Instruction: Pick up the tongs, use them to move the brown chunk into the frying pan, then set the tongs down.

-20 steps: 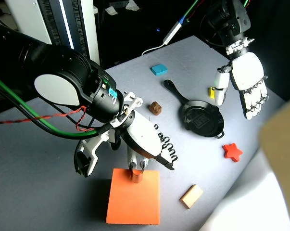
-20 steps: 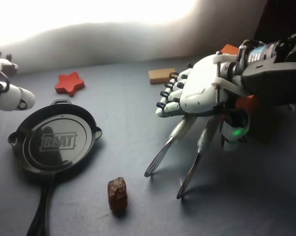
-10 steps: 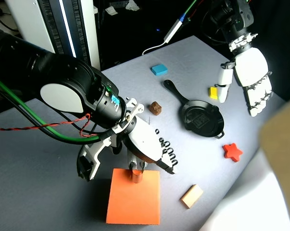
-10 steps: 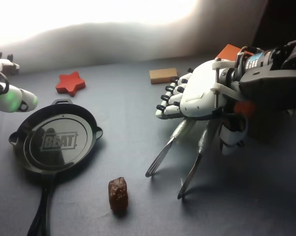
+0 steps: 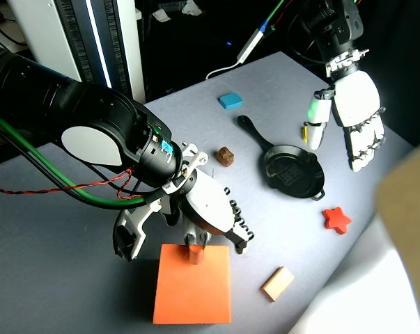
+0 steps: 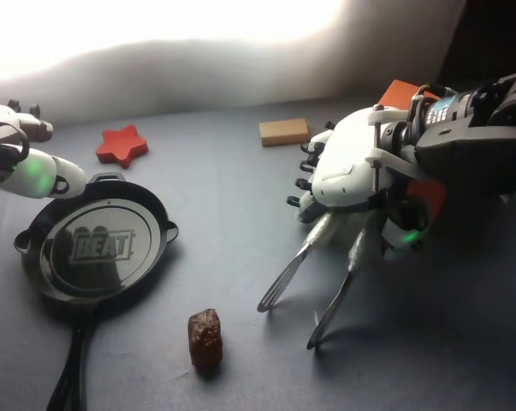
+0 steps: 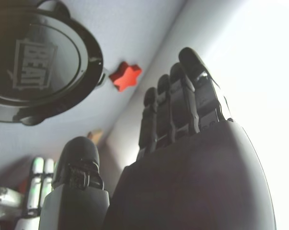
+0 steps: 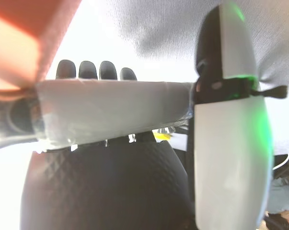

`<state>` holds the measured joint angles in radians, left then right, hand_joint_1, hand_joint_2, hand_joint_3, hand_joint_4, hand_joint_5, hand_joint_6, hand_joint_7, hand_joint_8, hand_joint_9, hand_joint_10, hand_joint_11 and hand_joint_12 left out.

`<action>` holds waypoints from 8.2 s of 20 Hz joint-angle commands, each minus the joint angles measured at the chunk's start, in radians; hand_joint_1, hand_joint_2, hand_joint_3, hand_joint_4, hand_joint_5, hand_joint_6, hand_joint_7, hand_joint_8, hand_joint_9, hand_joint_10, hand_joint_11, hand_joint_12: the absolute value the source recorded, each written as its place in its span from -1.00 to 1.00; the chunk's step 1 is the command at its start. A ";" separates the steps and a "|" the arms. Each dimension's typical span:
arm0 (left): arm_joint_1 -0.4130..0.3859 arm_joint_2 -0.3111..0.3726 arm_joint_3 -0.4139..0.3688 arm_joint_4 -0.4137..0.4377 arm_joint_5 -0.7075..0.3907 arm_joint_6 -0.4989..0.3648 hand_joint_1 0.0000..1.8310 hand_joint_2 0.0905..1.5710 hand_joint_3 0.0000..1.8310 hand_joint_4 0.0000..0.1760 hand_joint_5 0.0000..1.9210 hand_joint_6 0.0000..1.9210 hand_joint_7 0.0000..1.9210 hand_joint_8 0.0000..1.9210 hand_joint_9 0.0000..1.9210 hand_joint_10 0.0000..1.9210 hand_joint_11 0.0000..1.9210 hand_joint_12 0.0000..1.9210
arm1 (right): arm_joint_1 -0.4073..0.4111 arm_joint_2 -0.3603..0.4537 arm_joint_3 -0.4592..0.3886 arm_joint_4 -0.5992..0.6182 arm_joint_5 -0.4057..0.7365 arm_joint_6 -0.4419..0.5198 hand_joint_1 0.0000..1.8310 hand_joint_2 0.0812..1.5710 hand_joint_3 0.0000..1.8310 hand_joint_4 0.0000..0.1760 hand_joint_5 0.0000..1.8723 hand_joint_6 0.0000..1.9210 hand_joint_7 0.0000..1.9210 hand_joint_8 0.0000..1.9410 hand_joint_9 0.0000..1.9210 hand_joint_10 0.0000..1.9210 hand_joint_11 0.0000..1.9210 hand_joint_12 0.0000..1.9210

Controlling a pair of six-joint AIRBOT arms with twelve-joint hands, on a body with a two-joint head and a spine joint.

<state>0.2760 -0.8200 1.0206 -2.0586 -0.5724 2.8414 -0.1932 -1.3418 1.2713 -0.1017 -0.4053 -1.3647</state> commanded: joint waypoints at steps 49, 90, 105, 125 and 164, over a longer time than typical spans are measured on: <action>0.078 -0.005 0.032 0.159 -0.003 -0.185 -0.98 0.68 -1.00 -1.00 -0.89 -0.99 -0.84 -0.99 -0.82 -0.99 -1.00 -0.14 | 0.144 0.053 -0.431 -0.864 -0.492 1.309 0.22 0.48 -1.00 -1.00 -0.10 0.23 0.09 -0.99 0.03 -0.98 -0.54 0.28; 0.089 -0.003 0.010 0.147 0.003 -0.163 -1.00 0.69 -1.00 -1.00 -0.89 -1.00 -0.83 -1.00 -0.79 -1.00 -1.00 -0.11 | 0.055 -0.053 -0.369 -0.955 -0.507 1.398 0.17 0.40 -1.00 -1.00 0.00 -0.99 0.04 -1.00 0.00 -0.99 -0.58 0.26; 0.088 -0.003 0.003 0.147 0.003 -0.154 -1.00 0.67 -1.00 -1.00 -0.90 -1.00 -0.83 -1.00 -0.78 -0.99 -1.00 -0.12 | 0.045 -0.052 -0.374 -0.953 -0.502 1.389 0.09 0.34 -1.00 -1.00 -0.14 -1.00 -0.10 -1.00 -0.16 -1.00 -0.79 0.37; 0.088 -0.003 -0.001 0.147 0.003 -0.148 -0.95 0.71 -1.00 -0.92 -0.92 -0.99 -0.85 -0.99 -0.81 -0.99 -1.00 -0.18 | 0.016 -0.068 -0.351 -0.970 -0.475 1.371 0.07 0.33 -1.00 -1.00 -0.17 -1.00 -0.13 -1.00 -0.18 -1.00 -0.82 0.38; 0.089 -0.002 -0.008 0.147 0.003 -0.143 -0.96 0.67 -1.00 -1.00 -0.88 -1.00 -0.79 -0.99 -0.75 -0.99 -1.00 -0.07 | 0.073 -0.094 -0.315 -0.994 -0.457 1.358 0.25 0.43 -1.00 -1.00 0.00 0.09 0.38 -0.84 0.44 -0.98 -0.15 0.17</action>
<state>0.3668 -0.8326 1.0115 -1.9549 -0.5587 2.6953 -0.1337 -1.4414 0.9565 -1.0218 -0.8803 -0.0040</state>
